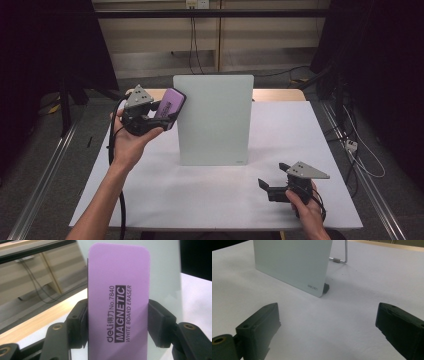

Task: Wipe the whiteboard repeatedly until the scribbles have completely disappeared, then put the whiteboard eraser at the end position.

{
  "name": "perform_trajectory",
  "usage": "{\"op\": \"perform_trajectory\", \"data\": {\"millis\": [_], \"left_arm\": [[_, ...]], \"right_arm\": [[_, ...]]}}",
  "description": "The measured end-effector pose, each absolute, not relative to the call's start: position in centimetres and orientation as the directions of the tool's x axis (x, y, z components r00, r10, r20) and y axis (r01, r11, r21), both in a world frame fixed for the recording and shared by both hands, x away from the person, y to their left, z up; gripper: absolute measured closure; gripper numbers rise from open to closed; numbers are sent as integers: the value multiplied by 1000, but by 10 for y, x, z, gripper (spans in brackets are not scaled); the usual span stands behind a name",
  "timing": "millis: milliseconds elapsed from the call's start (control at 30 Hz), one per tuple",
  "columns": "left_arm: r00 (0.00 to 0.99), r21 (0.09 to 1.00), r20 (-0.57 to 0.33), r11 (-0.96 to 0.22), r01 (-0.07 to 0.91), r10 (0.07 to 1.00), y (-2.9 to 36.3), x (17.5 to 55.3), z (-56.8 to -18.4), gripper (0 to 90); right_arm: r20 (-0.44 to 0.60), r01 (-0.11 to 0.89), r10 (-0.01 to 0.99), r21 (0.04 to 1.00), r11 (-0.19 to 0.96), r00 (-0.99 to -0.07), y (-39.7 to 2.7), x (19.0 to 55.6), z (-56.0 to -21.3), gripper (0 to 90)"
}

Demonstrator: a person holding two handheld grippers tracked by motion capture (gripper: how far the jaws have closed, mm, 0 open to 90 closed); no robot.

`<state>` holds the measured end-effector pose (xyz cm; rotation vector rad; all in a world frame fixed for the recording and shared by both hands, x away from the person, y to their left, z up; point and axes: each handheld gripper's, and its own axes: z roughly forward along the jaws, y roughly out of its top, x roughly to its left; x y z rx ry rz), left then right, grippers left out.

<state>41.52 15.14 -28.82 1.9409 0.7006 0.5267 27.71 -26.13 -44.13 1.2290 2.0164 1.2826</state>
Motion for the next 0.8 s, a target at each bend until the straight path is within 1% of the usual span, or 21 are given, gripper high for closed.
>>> {"op": "perform_trajectory", "data": {"millis": [67, 233, 367, 500, 667, 733, 800], "left_arm": [[740, 894, 85, -380, 239, 667, 151, 411, -289, 408], [748, 890, 61, -375, 260, 661, 151, 407, -294, 408], [745, 885, 64, -382, 265, 664, 152, 402, -297, 408], [753, 886, 44, -374, 275, 656, 155, 398, -309, 408], [763, 869, 35, -396, 295, 646, 157, 400, -315, 407], [764, 867, 47, -406, 288, 643, 158, 399, -317, 407], [768, 864, 40, -407, 295, 639, 159, 399, -319, 407]], "right_arm": [[84, 440, 861, 882, 170, -501, -261, 277, -441, 53], [80, 438, 859, 882, 175, -506, -260, 278, -441, 53], [73, 435, 856, 881, 184, -511, -260, 277, -441, 54], [72, 434, 855, 881, 186, -513, -261, 275, -441, 53], [72, 435, 855, 881, 187, -514, -260, 275, -441, 54], [71, 432, 853, 882, 188, -517, -260, 275, -441, 53], [73, 434, 855, 882, 185, -513, -261, 276, -441, 53]]}}
